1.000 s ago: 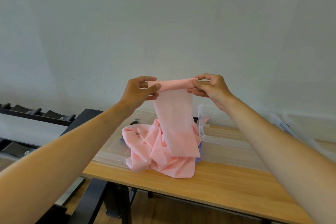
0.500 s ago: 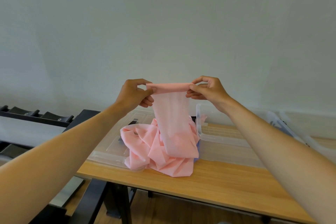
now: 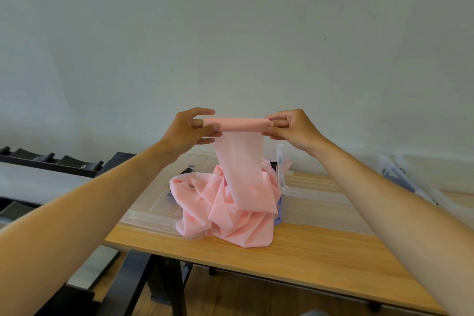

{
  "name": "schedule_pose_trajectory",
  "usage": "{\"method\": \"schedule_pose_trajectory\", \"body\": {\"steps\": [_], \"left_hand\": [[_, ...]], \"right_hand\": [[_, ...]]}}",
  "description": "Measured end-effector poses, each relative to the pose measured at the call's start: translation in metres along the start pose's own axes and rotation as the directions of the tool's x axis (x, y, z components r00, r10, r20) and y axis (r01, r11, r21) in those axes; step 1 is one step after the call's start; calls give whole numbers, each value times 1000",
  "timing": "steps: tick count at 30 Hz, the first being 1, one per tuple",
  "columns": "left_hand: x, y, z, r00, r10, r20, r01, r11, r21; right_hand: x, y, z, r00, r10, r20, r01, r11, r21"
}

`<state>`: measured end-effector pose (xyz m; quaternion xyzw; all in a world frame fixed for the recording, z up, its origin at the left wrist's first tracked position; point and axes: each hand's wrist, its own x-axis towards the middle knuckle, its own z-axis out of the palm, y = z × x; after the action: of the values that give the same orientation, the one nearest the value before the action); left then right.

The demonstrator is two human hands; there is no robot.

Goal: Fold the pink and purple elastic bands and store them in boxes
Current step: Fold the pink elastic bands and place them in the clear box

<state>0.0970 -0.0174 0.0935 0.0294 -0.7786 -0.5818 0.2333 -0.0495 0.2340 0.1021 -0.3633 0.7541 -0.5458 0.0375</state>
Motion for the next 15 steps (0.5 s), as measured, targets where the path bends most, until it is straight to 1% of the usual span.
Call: {"method": "schedule_pose_trajectory", "body": {"steps": [2, 4, 6, 7, 9, 11, 13, 15], "left_hand": [[2, -4, -4, 999, 38, 5, -39, 991, 125], [2, -3, -6, 997, 81, 6, -80, 968, 239], [0, 1, -4, 991, 131, 1, -125, 940, 318], [-1, 4, -2, 988, 154, -11, -142, 933, 332], [-1, 11, -1, 981, 189, -45, -164, 932, 325], [2, 20, 0, 974, 216, -68, -184, 930, 318], [8, 32, -2, 968, 234, -88, -199, 934, 296], [12, 47, -4, 967, 235, -92, -206, 945, 253]], "right_hand": [[2, 0, 0, 999, -46, 7, 47, 986, -159], [1, -4, 0, 997, -82, 12, 82, 956, -280], [-2, -10, 0, 993, -113, 16, 111, 932, -345], [-2, -12, 0, 993, -120, 10, 117, 936, -333], [-3, -16, -2, 993, -113, -21, 106, 969, -223], [-2, -22, -5, 995, -75, -72, 72, 997, -40], [0, -33, -8, 995, -33, -97, 44, 992, 119], [0, -45, -12, 995, -14, -100, 35, 977, 210]]}}
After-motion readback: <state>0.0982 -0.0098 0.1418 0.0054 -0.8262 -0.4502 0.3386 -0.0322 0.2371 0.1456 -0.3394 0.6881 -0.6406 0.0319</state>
